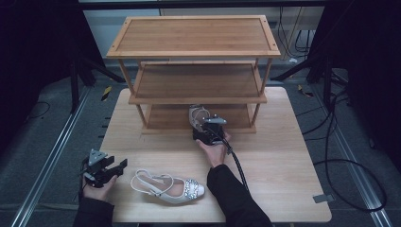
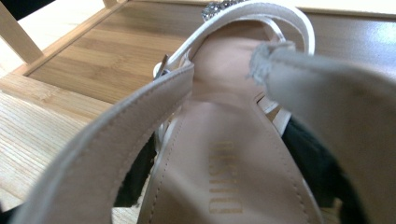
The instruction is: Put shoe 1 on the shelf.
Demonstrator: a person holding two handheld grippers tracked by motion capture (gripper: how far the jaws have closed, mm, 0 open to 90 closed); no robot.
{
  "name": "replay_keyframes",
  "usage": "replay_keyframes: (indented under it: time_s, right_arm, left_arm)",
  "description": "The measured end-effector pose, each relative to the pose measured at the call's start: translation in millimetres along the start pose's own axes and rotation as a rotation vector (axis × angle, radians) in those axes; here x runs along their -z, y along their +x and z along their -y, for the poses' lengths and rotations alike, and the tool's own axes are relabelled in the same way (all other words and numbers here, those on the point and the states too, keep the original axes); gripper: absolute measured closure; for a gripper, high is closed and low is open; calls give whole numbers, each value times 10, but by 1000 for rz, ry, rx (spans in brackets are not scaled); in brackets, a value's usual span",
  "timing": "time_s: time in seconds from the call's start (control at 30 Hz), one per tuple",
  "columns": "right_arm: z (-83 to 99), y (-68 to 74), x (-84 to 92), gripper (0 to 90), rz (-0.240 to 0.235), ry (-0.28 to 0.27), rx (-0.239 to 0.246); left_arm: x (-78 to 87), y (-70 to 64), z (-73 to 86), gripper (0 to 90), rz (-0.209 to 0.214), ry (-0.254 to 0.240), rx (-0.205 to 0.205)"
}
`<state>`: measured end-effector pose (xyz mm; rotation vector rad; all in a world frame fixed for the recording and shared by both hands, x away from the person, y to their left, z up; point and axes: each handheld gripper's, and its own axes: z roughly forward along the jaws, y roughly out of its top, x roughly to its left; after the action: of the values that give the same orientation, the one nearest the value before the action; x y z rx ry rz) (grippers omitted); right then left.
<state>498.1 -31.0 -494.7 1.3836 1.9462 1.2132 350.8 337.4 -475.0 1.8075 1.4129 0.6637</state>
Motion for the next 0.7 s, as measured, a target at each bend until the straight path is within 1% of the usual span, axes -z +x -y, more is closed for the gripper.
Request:
replay_keyframes:
  time_s: [0.03,0.07,0.1,0.13,0.17,0.23,0.27,0.3,0.33,0.37,0.4,0.47,0.57,0.63,0.67,0.7]
  right_arm:
    - [-11,-4,12,254,-3,-4,-2]
    - [-32,-3,45,250,-1,-11,-4]
    - [-50,0,78,250,3,-21,7]
    - [-50,0,78,250,3,-21,7]
    - [-85,12,150,237,-8,-28,19]
    - [-106,19,234,216,-23,-22,40]
    - [-106,19,234,216,-23,-22,40]
    - [-88,22,324,220,-42,-9,41]
    - [-88,22,324,220,-42,-9,41]
    - [-23,-3,418,234,-52,-5,44]
    - [-23,-3,418,234,-52,-5,44]
    - [83,-34,496,262,-55,16,52]
    - [204,-61,510,316,-60,48,70]
    - [250,-73,488,408,-63,63,77]
    - [268,-78,472,441,-71,70,66]
    - [283,-84,444,478,-70,72,68]
  left_arm:
    - [2,1,1,407,0,-2,2]
    - [3,2,1,407,0,-2,3]
    - [4,4,1,406,0,-3,3]
    - [4,4,1,406,0,-3,3]
    - [4,6,0,405,0,-3,3]
    - [6,4,0,405,0,-2,4]
    - [6,4,0,405,0,-2,4]
    - [11,0,-1,405,-1,-4,4]
    - [11,0,-1,405,-1,-4,4]
    - [12,-3,-3,405,-1,-4,2]
    - [12,-3,-3,406,-1,-4,2]
    - [11,-8,-5,406,-2,-2,-1]
    - [12,-14,-7,409,-4,-1,0]
    - [9,-15,-7,411,-3,1,-1]
    - [7,-14,-5,413,-3,1,-1]
    - [7,-14,-5,414,-3,1,-1]
